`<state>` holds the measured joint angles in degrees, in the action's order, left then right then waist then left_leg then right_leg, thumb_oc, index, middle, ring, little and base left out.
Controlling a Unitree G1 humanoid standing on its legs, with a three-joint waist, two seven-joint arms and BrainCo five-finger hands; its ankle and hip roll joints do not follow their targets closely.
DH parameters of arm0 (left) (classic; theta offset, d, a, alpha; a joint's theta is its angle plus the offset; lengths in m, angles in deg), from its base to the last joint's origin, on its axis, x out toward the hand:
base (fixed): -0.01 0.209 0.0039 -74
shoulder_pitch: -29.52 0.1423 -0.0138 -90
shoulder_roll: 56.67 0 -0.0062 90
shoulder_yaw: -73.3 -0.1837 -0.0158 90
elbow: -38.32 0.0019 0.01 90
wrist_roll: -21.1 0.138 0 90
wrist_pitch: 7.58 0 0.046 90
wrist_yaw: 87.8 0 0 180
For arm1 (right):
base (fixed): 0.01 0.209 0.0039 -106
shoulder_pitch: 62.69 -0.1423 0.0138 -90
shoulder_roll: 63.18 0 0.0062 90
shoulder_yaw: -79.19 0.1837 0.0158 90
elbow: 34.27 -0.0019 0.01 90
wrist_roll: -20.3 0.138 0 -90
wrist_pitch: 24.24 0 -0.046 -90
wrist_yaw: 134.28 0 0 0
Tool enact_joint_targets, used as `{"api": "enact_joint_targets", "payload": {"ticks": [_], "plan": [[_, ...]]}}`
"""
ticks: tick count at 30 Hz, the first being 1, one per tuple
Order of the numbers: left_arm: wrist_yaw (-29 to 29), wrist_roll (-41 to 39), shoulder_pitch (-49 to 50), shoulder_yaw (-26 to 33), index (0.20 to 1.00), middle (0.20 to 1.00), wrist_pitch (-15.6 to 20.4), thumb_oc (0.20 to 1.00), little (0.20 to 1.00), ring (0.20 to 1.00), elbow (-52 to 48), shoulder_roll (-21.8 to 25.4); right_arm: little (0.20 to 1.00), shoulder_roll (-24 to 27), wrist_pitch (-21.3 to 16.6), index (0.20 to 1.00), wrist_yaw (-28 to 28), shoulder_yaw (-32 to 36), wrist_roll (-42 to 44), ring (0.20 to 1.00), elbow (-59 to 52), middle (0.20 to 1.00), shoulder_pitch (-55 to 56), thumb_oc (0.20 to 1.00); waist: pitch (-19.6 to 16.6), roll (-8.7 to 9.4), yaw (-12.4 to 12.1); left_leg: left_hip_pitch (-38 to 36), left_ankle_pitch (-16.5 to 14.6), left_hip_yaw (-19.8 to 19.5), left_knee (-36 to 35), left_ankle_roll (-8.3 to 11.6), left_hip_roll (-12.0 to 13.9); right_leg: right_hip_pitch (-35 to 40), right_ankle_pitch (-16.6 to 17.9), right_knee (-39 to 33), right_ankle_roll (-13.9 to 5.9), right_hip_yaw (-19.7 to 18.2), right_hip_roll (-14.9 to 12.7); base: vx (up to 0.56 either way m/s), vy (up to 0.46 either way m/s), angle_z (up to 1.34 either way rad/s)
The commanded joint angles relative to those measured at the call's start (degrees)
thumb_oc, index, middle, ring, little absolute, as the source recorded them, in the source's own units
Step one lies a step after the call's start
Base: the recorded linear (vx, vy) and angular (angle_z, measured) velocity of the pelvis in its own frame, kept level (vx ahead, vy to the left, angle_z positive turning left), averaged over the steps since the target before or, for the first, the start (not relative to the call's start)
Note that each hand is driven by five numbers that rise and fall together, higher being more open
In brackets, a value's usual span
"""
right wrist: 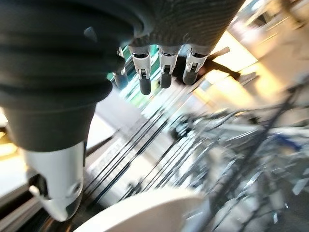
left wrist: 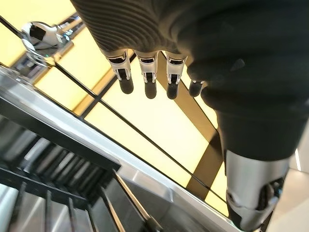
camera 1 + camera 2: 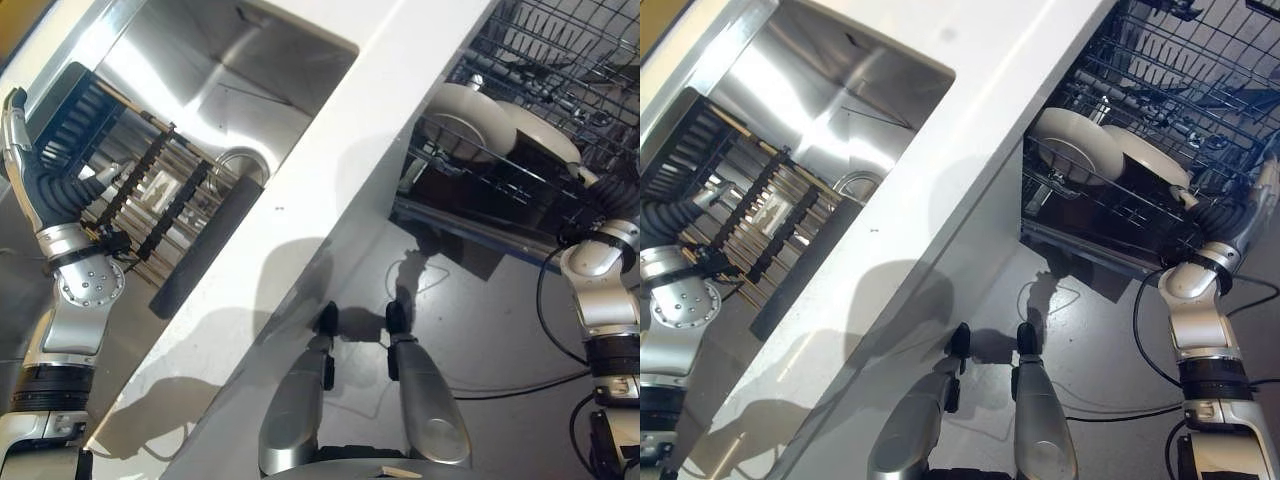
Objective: Pick up plates and place into dishwasher.
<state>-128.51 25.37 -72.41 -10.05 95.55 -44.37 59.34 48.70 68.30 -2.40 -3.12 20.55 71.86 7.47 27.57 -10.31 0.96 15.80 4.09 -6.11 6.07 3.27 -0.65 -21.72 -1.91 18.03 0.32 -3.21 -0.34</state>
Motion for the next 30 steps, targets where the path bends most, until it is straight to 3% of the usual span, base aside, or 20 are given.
{"api": "enact_joint_targets", "payload": {"ticks": [1, 13, 20, 26, 30], "plan": [[-2.54, 1.61, 2.38, 0.78, 1.0, 1.0, 2.87, 1.0, 1.0, 1.0, -0.62, -1.25, 1.0, 0.45, -3.63, 1.0, -5.0, 1.25, 0.21, 1.0, -4.05, 1.0, 2.44, 1.0, -5.93, -0.15, 1.9, 1.07, 0.02, 0.51, -0.2, -1.87, -1.04, 1.14, -0.22, -2.6, -2.58, 0.62, -2.76, -0.08, 0.074, -0.16], [-5.26, 1.22, -1.63, -4.13, 1.0, 1.0, 0.02, 1.0, 1.0, 1.0, 0.06, -4.21, 1.0, -0.55, -3.25, 1.0, -7.88, -1.95, 3.82, 1.0, -1.76, 1.0, -4.6, 1.0, -2.52, -3.24, 3.14, 6.57, -0.26, 1.88, 4.0, -1.96, -2.69, -5.49, -0.54, 1.73, -2.7, -1.75, -3.3, -0.06, 0.081, -0.2], [-5.65, 2.05, -3.86, -5.56, 1.0, 1.0, -1.52, 1.0, 1.0, 1.0, -0.7, -4.89, 1.0, -2.74, -5.48, 1.0, -9.38, -3.04, 8.3, 1.0, -1.94, 1.0, -8.06, 1.0, 0.56, -3.97, 3.46, 10.84, -0.63, 3.0, 6.9, -2.15, -3.26, -9.94, -1.27, 5.14, -2.46, -2.66, -2.92, -0.02, 0.023, -0.06], [-5.96, 1.44, -5.47, -6.29, 1.0, 1.0, -0.95, 1.0, 1.0, 1.0, -0.99, -5.29, 1.0, -4.3, -13.11, 1.0, -1.33, -3.52, 20.03, 1.0, 1.64, 1.0, -12.24, 1.0, 2.22, -5.86, 3.09, 13.31, -0.26, 2.94, 7.82, -2.24, -4.41, -12.96, -1.59, 6.94, -2.28, -3.28, -3.07, 0.03, 0.034, -0.02], [-5.39, 1.69, -6.01, -6.55, 1.0, 1.0, -1.57, 1.0, 1.0, 1.0, -1.93, -4.91, 1.0, -4.24, -13.73, 1.0, 1.85, -4.24, 22.46, 1.0, 4.2, 1.0, -15.37, 1.0, 2.22, -7.0, 2.25, 14.95, 0.19, 2.55, 7.95, -2.35, -5.06, -14.95, -1.55, 7.77, -2.32, -2.96, -3.29, 0.05, -0.003, 0.04]]}}
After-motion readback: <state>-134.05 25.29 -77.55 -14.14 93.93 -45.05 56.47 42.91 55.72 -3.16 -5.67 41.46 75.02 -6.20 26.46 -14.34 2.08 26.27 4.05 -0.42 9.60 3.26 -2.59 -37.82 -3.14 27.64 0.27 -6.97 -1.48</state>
